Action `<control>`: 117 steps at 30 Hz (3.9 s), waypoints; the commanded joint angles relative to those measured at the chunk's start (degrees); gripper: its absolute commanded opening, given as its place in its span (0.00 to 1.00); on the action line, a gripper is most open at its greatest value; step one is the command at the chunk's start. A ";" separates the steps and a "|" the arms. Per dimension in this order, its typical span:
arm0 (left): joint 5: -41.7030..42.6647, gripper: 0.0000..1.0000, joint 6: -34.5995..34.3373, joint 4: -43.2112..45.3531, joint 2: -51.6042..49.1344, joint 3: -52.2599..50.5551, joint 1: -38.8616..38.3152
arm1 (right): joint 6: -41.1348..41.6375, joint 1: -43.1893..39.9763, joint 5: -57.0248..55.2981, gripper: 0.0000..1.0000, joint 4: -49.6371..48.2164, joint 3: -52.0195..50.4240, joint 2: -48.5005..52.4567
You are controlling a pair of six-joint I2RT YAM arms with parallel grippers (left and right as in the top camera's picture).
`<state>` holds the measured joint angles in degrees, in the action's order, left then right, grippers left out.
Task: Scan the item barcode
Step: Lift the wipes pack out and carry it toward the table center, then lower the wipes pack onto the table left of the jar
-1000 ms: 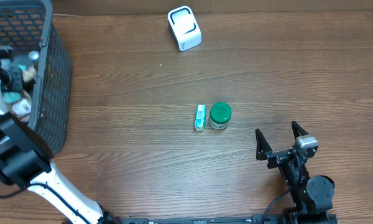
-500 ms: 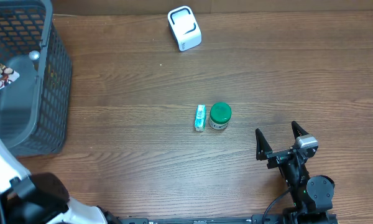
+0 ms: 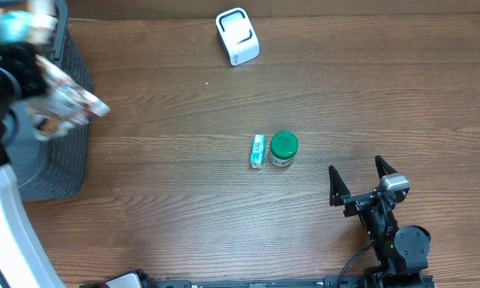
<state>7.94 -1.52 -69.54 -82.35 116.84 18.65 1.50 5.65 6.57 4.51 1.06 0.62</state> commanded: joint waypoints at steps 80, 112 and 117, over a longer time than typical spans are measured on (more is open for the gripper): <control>-20.96 0.74 -7.45 29.73 -12.87 -58.36 -35.93 | -0.07 -0.26 -0.48 1.00 -0.26 -0.61 -0.46; -3.39 0.57 -5.70 22.75 -16.48 -49.66 -21.27 | -0.09 -0.26 -0.48 1.00 -0.26 -0.61 -0.46; -3.41 0.53 -5.70 21.64 -20.52 -49.72 -21.29 | -0.07 -0.26 -0.48 1.00 -0.26 -0.61 -0.46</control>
<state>3.42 -8.56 -47.35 -99.79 67.42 -2.59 1.50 5.65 6.59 4.49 1.06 0.62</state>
